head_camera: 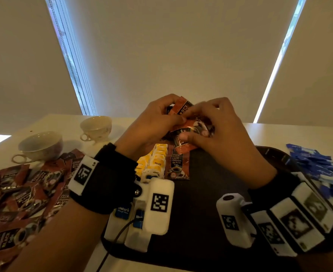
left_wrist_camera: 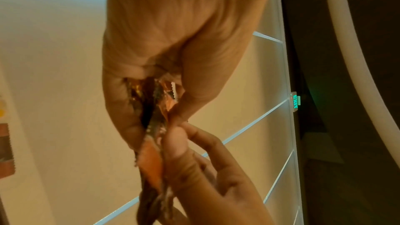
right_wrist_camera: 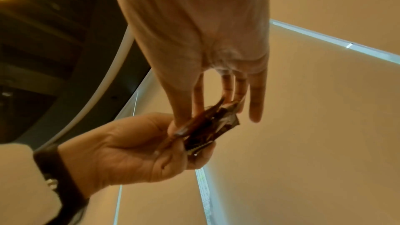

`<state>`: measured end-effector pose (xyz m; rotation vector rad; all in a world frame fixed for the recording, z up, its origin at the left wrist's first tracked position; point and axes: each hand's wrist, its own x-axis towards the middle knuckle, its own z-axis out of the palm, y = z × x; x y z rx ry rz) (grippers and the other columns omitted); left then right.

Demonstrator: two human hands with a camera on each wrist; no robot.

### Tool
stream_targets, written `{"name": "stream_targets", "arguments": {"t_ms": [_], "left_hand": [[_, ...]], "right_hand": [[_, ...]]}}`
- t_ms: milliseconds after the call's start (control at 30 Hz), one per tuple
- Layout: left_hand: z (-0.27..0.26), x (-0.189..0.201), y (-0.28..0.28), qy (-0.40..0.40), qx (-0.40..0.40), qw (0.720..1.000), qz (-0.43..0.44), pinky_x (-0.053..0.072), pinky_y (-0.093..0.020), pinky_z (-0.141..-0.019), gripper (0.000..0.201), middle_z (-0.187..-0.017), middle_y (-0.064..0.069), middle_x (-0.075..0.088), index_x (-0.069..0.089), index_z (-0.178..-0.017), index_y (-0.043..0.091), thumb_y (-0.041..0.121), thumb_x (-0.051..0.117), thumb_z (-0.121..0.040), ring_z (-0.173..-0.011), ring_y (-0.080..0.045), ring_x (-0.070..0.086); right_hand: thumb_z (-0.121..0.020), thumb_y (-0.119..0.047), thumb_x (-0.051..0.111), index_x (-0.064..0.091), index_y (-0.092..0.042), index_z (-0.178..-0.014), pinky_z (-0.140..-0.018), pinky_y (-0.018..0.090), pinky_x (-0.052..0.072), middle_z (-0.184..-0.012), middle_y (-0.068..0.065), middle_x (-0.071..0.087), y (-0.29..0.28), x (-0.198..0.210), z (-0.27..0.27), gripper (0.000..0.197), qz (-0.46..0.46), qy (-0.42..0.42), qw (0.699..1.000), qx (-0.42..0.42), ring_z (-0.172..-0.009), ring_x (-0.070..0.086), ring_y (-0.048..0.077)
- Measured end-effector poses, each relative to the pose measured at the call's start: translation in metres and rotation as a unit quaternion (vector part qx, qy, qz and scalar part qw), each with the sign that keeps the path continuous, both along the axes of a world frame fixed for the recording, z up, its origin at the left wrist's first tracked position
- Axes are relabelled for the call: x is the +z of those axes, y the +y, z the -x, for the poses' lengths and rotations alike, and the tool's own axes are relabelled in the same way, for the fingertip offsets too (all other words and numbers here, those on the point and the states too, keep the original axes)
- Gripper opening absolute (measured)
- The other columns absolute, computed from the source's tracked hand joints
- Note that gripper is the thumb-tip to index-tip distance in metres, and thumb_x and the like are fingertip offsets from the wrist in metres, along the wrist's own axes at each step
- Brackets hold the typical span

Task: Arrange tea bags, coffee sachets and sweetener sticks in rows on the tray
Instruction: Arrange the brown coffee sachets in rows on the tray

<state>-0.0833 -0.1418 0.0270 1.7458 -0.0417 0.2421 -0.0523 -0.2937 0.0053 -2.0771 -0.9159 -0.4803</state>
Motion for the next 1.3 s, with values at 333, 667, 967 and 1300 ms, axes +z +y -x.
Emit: {"name": "stream_targets", "arguments": {"t_ms": [333,667,967,1300], "left_hand": [[0.0,-0.001,-0.007,0.02,0.023,0.998,0.047,0.051,-0.023,-0.046,0.023,-0.088,-0.005,0.062,0.059,-0.109,0.017,0.003,0.051,-0.093,-0.057,-0.01,0.064],[0.002,0.002,0.002,-0.023,0.071,0.996,0.039,0.052,-0.021,-0.046,0.019,-0.091,-0.005,0.06,0.056,-0.104,0.019,0.004,0.052,-0.094,-0.056,-0.009,0.067],[0.005,0.013,0.03,-0.05,0.127,0.989,0.062,0.059,-0.032,-0.058,0.02,-0.094,-0.002,0.061,0.056,-0.107,0.018,0.004,0.052,-0.094,-0.066,-0.013,0.071],[0.008,0.018,0.038,-0.054,0.105,0.991,0.056,0.059,-0.031,-0.06,0.021,-0.098,-0.002,0.063,0.056,-0.107,0.02,0.005,0.052,-0.094,-0.075,-0.017,0.071]], "right_hand": [[-0.072,-0.022,0.077,0.058,-0.023,-0.112,-0.071,-0.01,0.028,-0.104,-0.004,0.036,-0.005,0.006,-0.002,0.044,0.021,-0.003,0.999,-0.033,-0.089,0.038,0.001],[-0.078,-0.027,0.073,0.061,-0.019,-0.081,-0.061,0.001,0.039,-0.087,-0.003,0.061,-0.022,0.018,-0.009,0.015,-0.007,0.046,0.995,-0.087,-0.079,0.057,0.006],[-0.08,-0.029,0.07,0.067,-0.015,-0.08,-0.059,0.021,0.039,-0.071,0.0,0.061,-0.029,0.023,-0.005,0.014,-0.025,0.134,0.987,-0.08,-0.061,0.051,0.006],[-0.086,-0.02,0.065,0.066,-0.012,-0.073,-0.056,0.017,0.047,-0.066,-0.002,0.066,-0.001,-0.002,-0.017,0.016,0.283,0.409,0.867,-0.025,-0.054,0.056,0.005]]}}
